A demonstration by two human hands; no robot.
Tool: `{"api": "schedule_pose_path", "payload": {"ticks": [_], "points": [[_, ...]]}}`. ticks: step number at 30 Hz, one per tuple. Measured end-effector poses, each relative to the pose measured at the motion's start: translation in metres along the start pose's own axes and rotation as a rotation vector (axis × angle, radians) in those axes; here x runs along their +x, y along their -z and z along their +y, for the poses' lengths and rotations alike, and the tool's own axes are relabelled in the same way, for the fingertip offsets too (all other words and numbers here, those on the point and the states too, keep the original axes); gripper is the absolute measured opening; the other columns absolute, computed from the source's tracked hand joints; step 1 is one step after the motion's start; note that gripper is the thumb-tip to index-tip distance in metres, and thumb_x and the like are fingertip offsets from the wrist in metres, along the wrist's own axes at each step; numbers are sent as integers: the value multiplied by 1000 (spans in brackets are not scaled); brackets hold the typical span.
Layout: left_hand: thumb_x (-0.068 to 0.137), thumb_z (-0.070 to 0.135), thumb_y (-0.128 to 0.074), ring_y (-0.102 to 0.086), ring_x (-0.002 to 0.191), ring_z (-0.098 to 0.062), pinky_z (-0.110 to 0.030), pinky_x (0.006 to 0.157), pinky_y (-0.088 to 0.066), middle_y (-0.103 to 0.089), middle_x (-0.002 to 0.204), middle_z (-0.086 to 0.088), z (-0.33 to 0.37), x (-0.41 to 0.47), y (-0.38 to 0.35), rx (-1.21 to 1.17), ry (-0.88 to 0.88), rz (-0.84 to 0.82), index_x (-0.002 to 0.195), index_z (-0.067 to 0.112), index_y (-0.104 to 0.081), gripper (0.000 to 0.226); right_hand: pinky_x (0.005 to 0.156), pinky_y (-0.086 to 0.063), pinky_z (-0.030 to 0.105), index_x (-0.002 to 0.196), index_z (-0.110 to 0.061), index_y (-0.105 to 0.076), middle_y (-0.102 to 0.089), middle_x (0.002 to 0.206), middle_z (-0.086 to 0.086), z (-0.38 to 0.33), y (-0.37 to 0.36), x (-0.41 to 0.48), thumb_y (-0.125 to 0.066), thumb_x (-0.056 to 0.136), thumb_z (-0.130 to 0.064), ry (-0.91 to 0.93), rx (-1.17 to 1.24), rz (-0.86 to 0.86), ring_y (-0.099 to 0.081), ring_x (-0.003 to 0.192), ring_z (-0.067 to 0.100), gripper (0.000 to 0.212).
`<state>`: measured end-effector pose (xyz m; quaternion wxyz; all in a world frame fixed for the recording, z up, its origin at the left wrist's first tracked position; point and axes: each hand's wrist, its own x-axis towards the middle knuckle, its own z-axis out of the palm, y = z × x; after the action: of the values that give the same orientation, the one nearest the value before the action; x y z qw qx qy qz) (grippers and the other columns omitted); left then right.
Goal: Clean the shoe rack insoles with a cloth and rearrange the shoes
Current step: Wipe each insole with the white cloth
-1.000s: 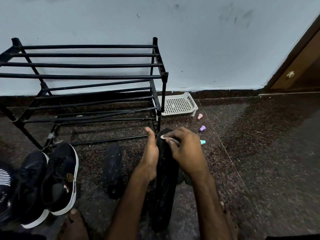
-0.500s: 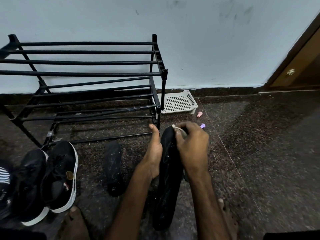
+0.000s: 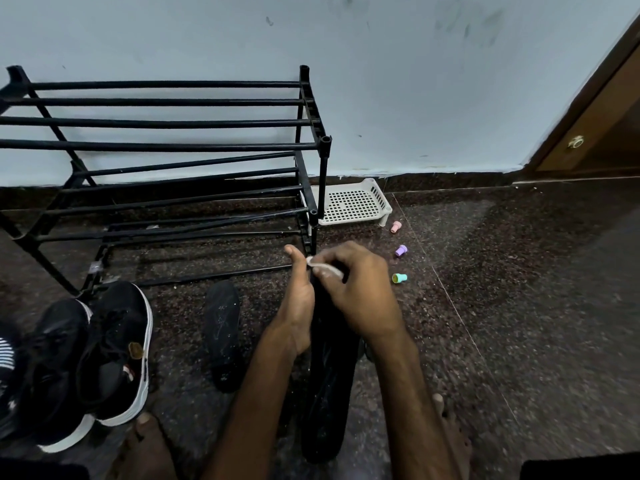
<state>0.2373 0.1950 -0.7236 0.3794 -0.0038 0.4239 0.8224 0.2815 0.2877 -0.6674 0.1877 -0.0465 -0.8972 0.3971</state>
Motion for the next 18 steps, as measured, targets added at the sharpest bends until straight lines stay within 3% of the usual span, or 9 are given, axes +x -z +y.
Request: {"api": "schedule_pose_path", "payload": {"ticks": [2,4,7,9,12,14,16,18], "points": [[71,92,-21,-64,89,-35,-40,82,-54,-66,89,-24,2,-1,4,11,-7,5,98,-3,-67,108,81,-53,24,91,-17,-76,-70,91,-8,6,4,-2,-73,83,-10,-48,-16,-66,-64,84,3,11],[76,88,-13,-65,81,-30,-35,73,-55,-68,86,-19,4,-2,3,5,7,-56,97,1,-71,107,81,-55,28,92,-16,-75,-69,91,-6,14,9,-4,-72,84,-12,-123,-87,51,-64,81,5,9],[74,89,-16,-60,101,-35,-41,87,-50,-64,105,-22,2,-2,-3,-19,15,-60,113,5,-67,106,82,-54,31,95,-15,-74,-67,94,-4,9,7,0,-70,87,-14,-115,-153,204,-63,83,10,9],[74,90,-21,-51,111,-38,-43,91,-45,-57,107,-24,1,-2,-3,-5,-13,-16,110,6,-64,101,80,-53,23,93,-16,-75,-67,92,-7,-1,2,2,-71,86,-12,-41,-52,134,-63,83,6,9],[74,88,-23,-63,94,-35,-38,79,-54,-65,88,-20,3,-3,0,-16,-4,15,94,4,-69,98,81,-54,24,90,-17,-76,-70,90,-8,-2,1,-1,-73,82,-11,-52,3,-70,-64,83,3,10],[76,87,-16,-67,81,-29,-35,74,-56,-69,84,-18,5,-3,2,-2,-7,-60,93,2,-72,103,80,-56,34,87,-18,-76,-71,89,-7,10,4,-3,-74,81,-12,-130,-28,-1,-66,81,6,8],[76,88,-12,-65,86,-28,-36,81,-54,-69,91,-17,5,-4,0,-4,2,-100,96,3,-73,106,80,-56,38,88,-16,-75,-69,91,-5,14,5,-2,-72,82,-11,-151,-120,144,-66,82,12,8],[73,90,-16,-62,95,-31,-37,87,-50,-63,99,-22,4,-3,-2,-30,11,-74,99,3,-70,105,82,-55,32,90,-16,-74,-68,92,-4,6,2,0,-71,84,-11,-112,-101,199,-64,83,11,8]]}}
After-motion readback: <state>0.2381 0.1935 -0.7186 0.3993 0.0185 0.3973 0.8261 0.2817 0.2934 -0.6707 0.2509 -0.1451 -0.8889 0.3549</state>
